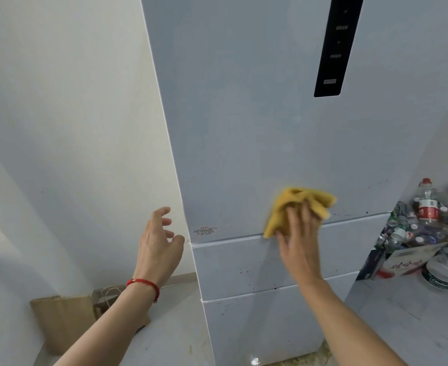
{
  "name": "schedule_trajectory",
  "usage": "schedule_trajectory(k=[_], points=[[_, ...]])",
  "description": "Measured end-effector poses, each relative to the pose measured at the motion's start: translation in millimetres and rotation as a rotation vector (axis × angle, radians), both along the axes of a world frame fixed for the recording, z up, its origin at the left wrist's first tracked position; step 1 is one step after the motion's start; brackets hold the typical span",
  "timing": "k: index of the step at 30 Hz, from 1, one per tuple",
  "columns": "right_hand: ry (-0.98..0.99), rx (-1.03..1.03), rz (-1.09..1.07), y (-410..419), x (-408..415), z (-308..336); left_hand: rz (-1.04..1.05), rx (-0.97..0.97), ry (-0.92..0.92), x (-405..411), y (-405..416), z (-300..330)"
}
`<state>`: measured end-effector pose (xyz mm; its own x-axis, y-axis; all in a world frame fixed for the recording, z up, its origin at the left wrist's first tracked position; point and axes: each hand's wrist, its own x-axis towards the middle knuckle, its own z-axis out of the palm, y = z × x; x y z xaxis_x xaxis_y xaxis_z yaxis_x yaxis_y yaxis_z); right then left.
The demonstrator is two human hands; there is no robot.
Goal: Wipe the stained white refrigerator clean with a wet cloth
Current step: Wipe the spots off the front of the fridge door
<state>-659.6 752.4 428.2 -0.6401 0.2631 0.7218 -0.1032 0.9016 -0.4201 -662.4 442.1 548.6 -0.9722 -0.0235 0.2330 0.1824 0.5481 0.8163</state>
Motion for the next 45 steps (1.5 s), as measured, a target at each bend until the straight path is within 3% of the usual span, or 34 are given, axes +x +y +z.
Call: schedule_trajectory(k=[2, 4, 11, 14, 19, 23, 25, 28, 32, 34, 38, 41, 45], points=[[0.007, -0.191, -0.028, 11, 5, 1, 0.015, 0.003, 0.013, 2, -1, -1], [0.026, -0.213, -0.013, -12, 0, 0, 0.038, 0.006, 0.062, 4, 1, -1], [0.050, 0.135, 0.115, -161, -23, 16, 0.073, -0.022, 0.385, 7, 25, 19], [0.053, 0.210, 0.188, -120, -18, 18, -0.056, -0.066, 0.531, 6, 54, 29], [0.045, -0.475, -0.012, 27, 3, 21, -0.128, -0.032, 0.487, 12, 106, 25], [0.054, -0.765, -0.086, 138, 10, 42, -0.189, -0.086, 0.406, 15, 128, 18], [0.088, -0.869, -0.145, 152, 2, 47, -0.242, -0.137, 0.349, 14, 139, 18], [0.110, -0.821, -0.160, 86, -16, 33, -0.384, -0.218, 0.284, 13, 158, 22], [0.040, -0.703, 0.110, -28, 1, 22, -0.465, -0.283, 0.326, 14, 187, 28], [0.104, -0.752, 0.109, -2, 2, 21, -0.459, -0.270, 0.353, 15, 200, 29], [0.251, -0.787, -0.098, 114, -7, 25, -0.403, -0.244, 0.339, 20, 195, 26], [0.243, -0.881, -0.197, 191, -13, 39, -0.364, -0.247, 0.324, 23, 183, 21], [0.194, -0.916, -0.282, 175, -33, 73, -0.324, -0.233, 0.320, 19, 184, 22]])
